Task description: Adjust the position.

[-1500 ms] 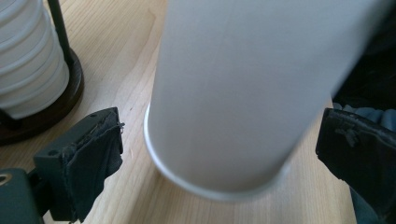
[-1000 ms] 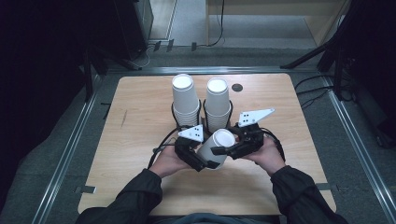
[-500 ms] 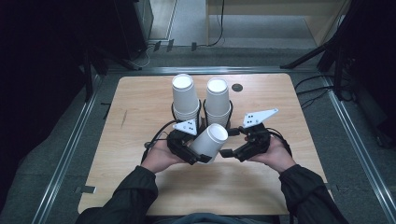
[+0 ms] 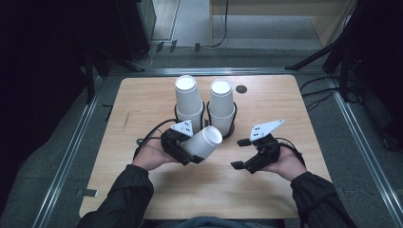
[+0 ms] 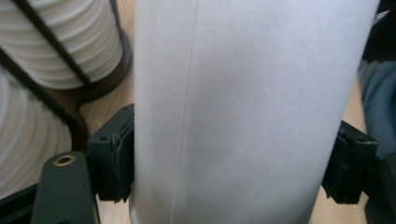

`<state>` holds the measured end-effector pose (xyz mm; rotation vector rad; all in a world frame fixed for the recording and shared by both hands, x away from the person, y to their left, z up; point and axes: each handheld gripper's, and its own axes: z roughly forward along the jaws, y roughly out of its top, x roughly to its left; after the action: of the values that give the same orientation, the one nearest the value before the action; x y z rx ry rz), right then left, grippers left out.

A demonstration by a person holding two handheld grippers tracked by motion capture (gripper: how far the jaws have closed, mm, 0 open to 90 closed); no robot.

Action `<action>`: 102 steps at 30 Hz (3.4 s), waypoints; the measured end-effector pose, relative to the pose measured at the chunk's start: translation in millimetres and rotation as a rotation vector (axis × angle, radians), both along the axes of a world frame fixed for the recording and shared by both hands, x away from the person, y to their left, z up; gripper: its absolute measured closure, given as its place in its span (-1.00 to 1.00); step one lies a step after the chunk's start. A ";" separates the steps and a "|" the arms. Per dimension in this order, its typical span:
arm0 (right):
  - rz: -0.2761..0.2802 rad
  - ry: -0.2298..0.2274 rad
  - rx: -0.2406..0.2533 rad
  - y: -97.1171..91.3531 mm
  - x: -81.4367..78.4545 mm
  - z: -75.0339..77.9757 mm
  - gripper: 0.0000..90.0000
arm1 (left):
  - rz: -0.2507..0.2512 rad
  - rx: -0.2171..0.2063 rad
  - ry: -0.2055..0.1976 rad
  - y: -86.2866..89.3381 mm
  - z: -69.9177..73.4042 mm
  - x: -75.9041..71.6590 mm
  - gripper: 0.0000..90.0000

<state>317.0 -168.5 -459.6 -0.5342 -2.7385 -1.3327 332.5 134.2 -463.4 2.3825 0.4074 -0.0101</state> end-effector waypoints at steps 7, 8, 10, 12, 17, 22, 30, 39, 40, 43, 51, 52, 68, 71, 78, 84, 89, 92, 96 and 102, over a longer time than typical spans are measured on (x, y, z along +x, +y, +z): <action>0.013 0.018 -0.035 9.4 9.0 -10.1 -0.70 | -0.003 0.022 0.052 -1.4 -6.0 3.8 -0.54; 0.012 0.021 -0.035 10.2 10.2 -10.3 -0.70 | -0.006 0.030 0.052 -2.4 -7.6 3.9 -0.54; 0.018 0.011 -0.027 12.2 11.7 -9.7 -0.70 | -0.015 0.046 0.057 -5.0 -10.4 3.8 -0.54; 0.023 0.008 -0.021 14.4 12.3 -9.3 -0.70 | -0.016 0.058 0.055 -7.6 -11.9 3.7 -0.54; 0.035 -0.002 -0.024 18.2 13.7 -8.5 -0.70 | -0.042 0.085 0.036 -13.6 -11.9 1.7 -0.54; 0.044 -0.009 -0.012 20.0 14.8 -7.0 -0.70 | -0.064 0.100 0.045 -19.2 -15.2 0.1 -0.54; 0.112 -0.017 -0.037 29.1 10.0 -5.3 -0.70 | -0.123 0.112 0.068 -32.7 -15.8 -4.8 -0.54; 0.182 -0.038 -0.061 39.0 3.4 -5.8 -0.70 | -0.211 0.142 0.084 -46.6 -19.3 -12.4 -0.56; 0.196 -0.045 -0.065 41.1 2.1 -6.3 -0.69 | -0.219 0.146 0.081 -47.9 -19.9 -13.0 -0.57; 0.217 -0.041 -0.077 46.3 -0.1 -7.1 -0.64 | -0.232 0.145 0.093 -50.9 -21.8 -13.8 -0.58; 0.253 0.000 -0.072 44.6 0.7 -7.4 -0.46 | -0.215 0.144 0.131 -52.5 -22.2 -16.1 -0.68; 0.251 0.001 -0.072 44.2 0.7 -7.2 -0.46 | -0.197 0.143 0.149 -52.8 -23.2 -15.6 -0.72; 0.192 0.010 -0.057 25.7 8.2 -7.4 -0.47 | -0.101 0.045 0.098 -31.7 -12.4 -8.9 -0.99; 0.173 0.009 -0.048 21.0 9.8 -6.0 -0.47 | -0.075 0.004 0.090 -25.9 -9.1 -7.2 -0.99; 0.114 0.011 -0.003 9.7 12.1 1.0 -0.47 | -0.029 -0.070 0.075 -13.1 -4.5 -3.8 -0.99; 0.078 -0.002 0.045 1.2 13.4 8.2 -0.47 | 0.002 -0.130 0.054 -6.4 -2.3 -2.2 -0.99; 0.064 -0.006 0.095 -3.2 14.0 14.5 -0.47 | 0.009 -0.150 0.057 -5.8 -5.1 -1.4 -0.99; 0.061 -0.011 0.117 -3.3 13.8 16.5 -0.47 | 0.004 -0.154 0.055 -8.7 -7.6 -2.2 -0.99; 0.064 -0.018 0.132 -0.3 12.9 18.5 -0.47 | -0.008 -0.171 0.059 -14.0 -9.4 -3.3 -0.99; 0.088 -0.005 0.170 5.7 11.8 20.3 -0.47 | -0.035 -0.202 0.065 -22.1 -10.3 -6.2 -0.99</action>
<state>328.8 -162.9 -439.3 -0.3936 -2.5862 -1.5270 326.3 112.1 -473.7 2.1934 0.3772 -0.1391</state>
